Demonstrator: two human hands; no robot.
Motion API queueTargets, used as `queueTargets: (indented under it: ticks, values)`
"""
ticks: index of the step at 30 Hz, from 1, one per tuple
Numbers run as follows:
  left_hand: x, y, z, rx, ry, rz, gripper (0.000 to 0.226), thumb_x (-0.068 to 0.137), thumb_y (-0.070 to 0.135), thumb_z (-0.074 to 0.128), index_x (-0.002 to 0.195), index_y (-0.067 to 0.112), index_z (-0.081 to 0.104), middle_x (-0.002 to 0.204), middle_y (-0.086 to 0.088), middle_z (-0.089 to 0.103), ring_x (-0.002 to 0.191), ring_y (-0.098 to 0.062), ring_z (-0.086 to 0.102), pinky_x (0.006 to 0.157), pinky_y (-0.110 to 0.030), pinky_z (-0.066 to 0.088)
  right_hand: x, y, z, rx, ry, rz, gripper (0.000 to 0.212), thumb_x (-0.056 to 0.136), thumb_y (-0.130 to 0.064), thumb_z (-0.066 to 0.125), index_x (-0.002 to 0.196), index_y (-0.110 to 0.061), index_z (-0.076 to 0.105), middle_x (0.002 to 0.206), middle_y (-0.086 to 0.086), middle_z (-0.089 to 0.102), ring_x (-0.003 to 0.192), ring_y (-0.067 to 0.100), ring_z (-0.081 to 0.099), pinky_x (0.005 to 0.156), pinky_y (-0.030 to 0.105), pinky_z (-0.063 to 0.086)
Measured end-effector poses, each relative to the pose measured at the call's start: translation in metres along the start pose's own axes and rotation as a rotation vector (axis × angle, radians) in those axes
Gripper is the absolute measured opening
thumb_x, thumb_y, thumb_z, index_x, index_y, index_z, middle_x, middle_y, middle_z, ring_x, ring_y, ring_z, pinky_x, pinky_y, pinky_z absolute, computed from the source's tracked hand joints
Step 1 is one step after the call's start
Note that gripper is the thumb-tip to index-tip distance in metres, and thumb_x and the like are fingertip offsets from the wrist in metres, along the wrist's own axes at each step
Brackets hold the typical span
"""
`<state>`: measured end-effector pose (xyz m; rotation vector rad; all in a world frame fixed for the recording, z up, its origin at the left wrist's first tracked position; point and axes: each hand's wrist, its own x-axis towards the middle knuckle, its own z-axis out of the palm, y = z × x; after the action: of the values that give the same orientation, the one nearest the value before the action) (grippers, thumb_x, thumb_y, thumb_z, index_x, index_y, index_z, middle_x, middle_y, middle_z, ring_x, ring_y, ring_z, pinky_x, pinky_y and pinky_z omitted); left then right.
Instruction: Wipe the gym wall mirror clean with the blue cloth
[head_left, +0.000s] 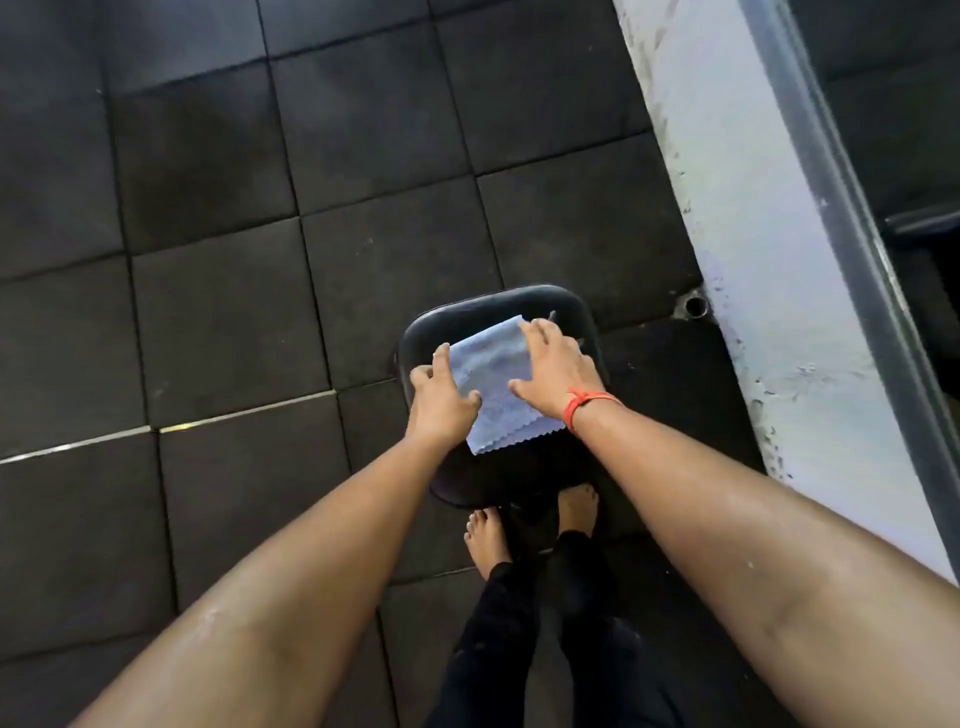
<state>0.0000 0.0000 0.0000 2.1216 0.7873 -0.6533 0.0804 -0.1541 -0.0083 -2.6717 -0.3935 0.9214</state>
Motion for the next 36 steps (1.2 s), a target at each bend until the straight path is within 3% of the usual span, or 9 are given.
queueTargets:
  ticks: [3, 8, 14, 17, 20, 24, 28, 33, 36]
  values:
    - [0.018, 0.001, 0.009, 0.081, 0.033, -0.032, 0.082, 0.097, 0.021, 0.062, 0.162, 0.025, 0.013, 0.143, -0.014, 0.030, 0.108, -0.032, 0.061, 0.096, -0.041, 0.051, 0.014, 0.002, 0.019, -0.137, 0.024, -0.029, 0.080, 0.090, -0.042, 0.072, 0.156, -0.026, 0.028, 0.147, 0.006, 0.036, 0.125, 0.032, 0.046, 0.094, 0.049, 0.047]
    - [0.026, 0.001, 0.011, -0.135, 0.046, -0.093, 0.067, 0.091, 0.011, 0.064, 0.152, 0.027, 0.041, 0.120, 0.003, 0.060, 0.113, -0.020, 0.061, 0.088, -0.028, 0.046, 0.017, 0.012, 0.026, -0.025, 0.026, -0.060, 0.026, 0.095, -0.026, 0.059, 0.118, -0.014, 0.059, 0.118, 0.009, 0.048, 0.111, 0.031, 0.049, 0.088, 0.045, 0.047]
    - [0.000, 0.042, -0.015, -0.464, -0.071, -0.054, 0.034, 0.090, 0.006, 0.072, 0.123, 0.011, 0.064, 0.108, -0.006, 0.073, 0.104, -0.023, 0.071, 0.075, -0.032, 0.060, -0.025, 0.024, -0.021, 0.694, -0.066, 0.166, 0.020, 0.091, -0.014, 0.056, 0.105, -0.028, 0.058, 0.103, 0.002, 0.066, 0.101, 0.026, 0.064, 0.089, 0.043, 0.053]
    - [-0.029, 0.078, -0.029, -0.519, -0.135, 0.033, 0.014, 0.095, 0.006, 0.067, 0.109, 0.007, 0.071, 0.103, -0.015, 0.076, 0.097, -0.026, 0.074, 0.085, -0.049, 0.060, -0.067, 0.022, -0.056, 0.986, 0.038, 0.202, 0.031, 0.095, 0.001, 0.053, 0.111, -0.024, 0.062, 0.101, 0.000, 0.069, 0.098, 0.016, 0.065, 0.085, 0.026, 0.054]
    - [-0.072, 0.123, -0.032, -0.534, -0.177, 0.102, 0.013, 0.099, 0.009, 0.064, 0.106, 0.014, 0.073, 0.104, -0.007, 0.078, 0.103, -0.026, 0.074, 0.094, -0.043, 0.059, -0.130, 0.019, -0.099, 1.238, 0.100, 0.228, 0.020, 0.098, 0.001, 0.056, 0.112, -0.011, 0.063, 0.097, 0.003, 0.068, 0.089, 0.014, 0.064, 0.072, 0.018, 0.053]
    - [-0.158, 0.193, -0.018, -0.450, -0.266, 0.296, 0.016, 0.101, 0.008, 0.058, 0.097, 0.017, 0.071, 0.097, -0.002, 0.077, 0.096, -0.017, 0.072, 0.092, -0.036, 0.058, -0.240, 0.027, -0.152, 1.665, 0.254, 0.259, 0.037, 0.093, -0.026, 0.062, 0.115, 0.004, 0.069, 0.107, 0.018, 0.072, 0.098, 0.030, 0.069, 0.087, 0.037, 0.054]
    - [-0.266, 0.254, 0.018, -0.367, -0.421, 0.501, 0.018, 0.104, 0.015, 0.058, 0.087, 0.013, 0.066, 0.082, 0.000, 0.071, 0.078, -0.009, 0.067, 0.080, -0.036, 0.056, -0.359, 0.052, -0.189, 1.893, 0.572, 0.300, 0.034, 0.105, -0.023, 0.047, 0.096, -0.009, 0.076, 0.093, 0.007, 0.079, 0.090, 0.019, 0.074, 0.077, 0.023, 0.059]
    - [-0.417, 0.301, 0.096, -0.258, -0.736, 0.673, 0.043, 0.101, 0.043, 0.062, 0.089, 0.004, 0.074, 0.081, -0.008, 0.078, 0.080, -0.019, 0.075, 0.074, -0.035, 0.061, -0.541, 0.124, -0.182, 1.861, 0.861, 0.452, 0.047, 0.102, -0.046, 0.054, 0.122, -0.007, 0.072, 0.108, 0.011, 0.078, 0.101, 0.025, 0.074, 0.095, 0.040, 0.054]
    - [-0.516, 0.303, 0.153, -0.140, -0.864, 0.809, 0.032, 0.098, 0.038, 0.065, 0.081, 0.013, 0.073, 0.070, 0.004, 0.073, 0.068, -0.003, 0.068, 0.066, -0.021, 0.055, -0.656, 0.154, -0.152, 1.853, 1.122, 0.513, 0.048, 0.099, -0.044, 0.061, 0.119, -0.002, 0.073, 0.116, 0.019, 0.074, 0.107, 0.031, 0.072, 0.097, 0.043, 0.053]
